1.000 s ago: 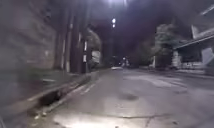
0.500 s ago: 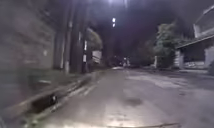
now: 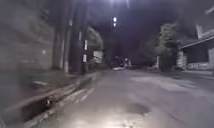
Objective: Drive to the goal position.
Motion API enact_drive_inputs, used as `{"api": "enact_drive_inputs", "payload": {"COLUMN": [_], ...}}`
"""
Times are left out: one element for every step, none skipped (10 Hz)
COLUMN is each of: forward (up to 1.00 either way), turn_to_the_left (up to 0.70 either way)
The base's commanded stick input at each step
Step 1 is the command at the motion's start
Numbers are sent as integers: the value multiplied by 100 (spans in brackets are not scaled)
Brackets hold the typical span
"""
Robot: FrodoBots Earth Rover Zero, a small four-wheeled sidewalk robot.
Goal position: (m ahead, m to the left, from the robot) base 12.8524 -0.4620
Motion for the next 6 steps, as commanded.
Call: {"api": "enact_drive_inputs", "payload": {"forward": [50, 50, 50, 50, 50, 50], "turn_to_the_left": [0, 0, 0, 0, 0, -10]}}
